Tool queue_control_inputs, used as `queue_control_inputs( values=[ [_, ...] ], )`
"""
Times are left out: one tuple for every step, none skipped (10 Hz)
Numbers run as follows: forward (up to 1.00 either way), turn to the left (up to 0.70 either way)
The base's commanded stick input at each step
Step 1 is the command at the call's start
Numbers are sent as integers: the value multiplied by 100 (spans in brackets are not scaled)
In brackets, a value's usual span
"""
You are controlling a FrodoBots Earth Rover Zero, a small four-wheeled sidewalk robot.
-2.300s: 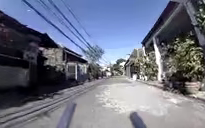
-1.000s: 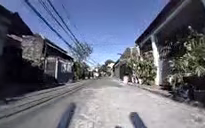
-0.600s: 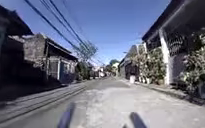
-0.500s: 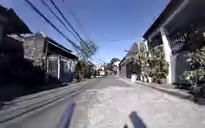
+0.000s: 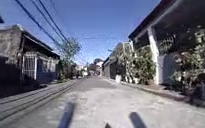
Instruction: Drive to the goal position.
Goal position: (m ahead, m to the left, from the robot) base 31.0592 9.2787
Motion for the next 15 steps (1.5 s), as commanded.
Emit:
queue_control_inputs(
  values=[
    [100,0],
    [100,0],
    [100,0],
    [100,2],
    [100,8],
    [100,9],
    [100,7],
    [100,11],
    [100,1],
    [100,7],
    [100,15],
    [100,3],
    [100,0],
    [100,0],
    [100,3]
  ],
)
